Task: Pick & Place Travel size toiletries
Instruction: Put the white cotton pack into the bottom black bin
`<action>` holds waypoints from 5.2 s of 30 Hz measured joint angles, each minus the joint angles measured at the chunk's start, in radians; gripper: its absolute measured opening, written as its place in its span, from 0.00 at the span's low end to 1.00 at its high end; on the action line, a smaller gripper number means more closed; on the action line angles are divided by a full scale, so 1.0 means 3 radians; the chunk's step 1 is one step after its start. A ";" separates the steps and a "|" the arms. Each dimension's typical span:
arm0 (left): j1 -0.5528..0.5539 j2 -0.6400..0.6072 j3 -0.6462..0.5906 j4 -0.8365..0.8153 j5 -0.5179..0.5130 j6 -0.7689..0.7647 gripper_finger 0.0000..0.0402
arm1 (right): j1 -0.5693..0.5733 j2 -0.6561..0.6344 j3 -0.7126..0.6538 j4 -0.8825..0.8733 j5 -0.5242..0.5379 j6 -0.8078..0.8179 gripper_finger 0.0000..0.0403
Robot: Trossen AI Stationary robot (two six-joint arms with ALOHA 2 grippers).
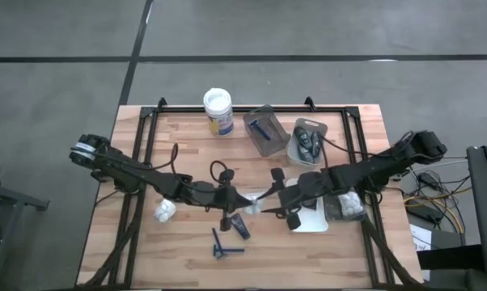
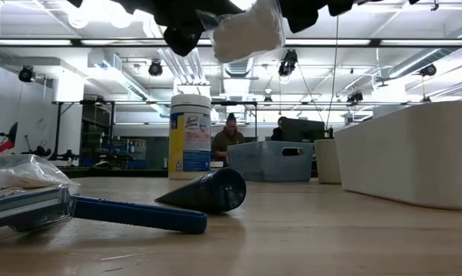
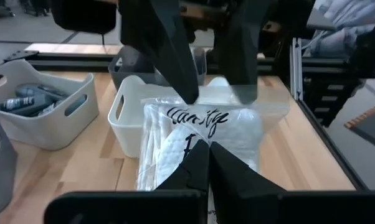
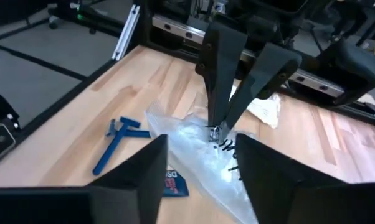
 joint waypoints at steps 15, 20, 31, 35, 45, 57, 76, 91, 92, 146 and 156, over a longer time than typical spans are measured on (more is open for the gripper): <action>0.0009 0.0000 -0.0005 0.0312 0.0001 0.0025 0.02 | -0.0003 -0.0031 0.0000 -0.0037 0.0046 0.0052 0.03; 0.0010 0.0000 -0.0005 0.0314 0.0001 0.0027 0.03 | -0.0003 -0.0032 0.0000 -0.0046 0.0045 0.0052 0.02; 0.0010 0.0000 -0.0005 0.0327 0.0019 0.0086 0.04 | 0.0000 -0.0081 0.0000 -0.0079 0.0038 0.0105 0.02; 0.0010 0.0000 -0.0005 0.0326 0.0018 0.0088 0.08 | 0.0000 -0.0082 0.0000 -0.0127 0.0031 0.0174 0.02; 0.0009 -0.0001 -0.0005 0.0271 0.0015 0.0179 0.28 | 0.0000 -0.0099 0.0000 -0.0189 0.0032 0.0292 0.02; 0.0010 -0.0032 -0.0008 0.0004 0.0013 0.0326 0.44 | 0.0000 -0.0317 -0.0001 -0.0557 0.0032 0.0406 0.02; 0.0010 -0.0228 -0.0009 -0.0681 -0.0014 0.0240 0.44 | 0.0001 -0.1098 0.0000 -0.1322 0.0037 0.0811 0.02; 0.0008 -0.0228 -0.0179 -0.1096 -0.0006 -0.0310 0.44 | 0.0003 -0.1349 -0.0001 -0.2236 0.0031 0.1772 0.02; 0.0008 -0.0228 -0.0192 -0.1094 -0.0006 -0.0347 0.44 | 0.0003 -0.1378 -0.0001 -0.2340 0.0024 0.1849 0.02; -0.0039 -0.0225 -0.0392 -0.0911 -0.0003 -0.0473 0.44 | 0.0006 -0.2505 -0.0001 -0.5157 0.0145 0.4156 0.02; -0.0045 -0.0225 -0.0392 -0.0911 -0.0003 -0.0501 0.44 | 0.0006 -0.2489 -0.0001 -0.5151 0.0145 0.4309 0.02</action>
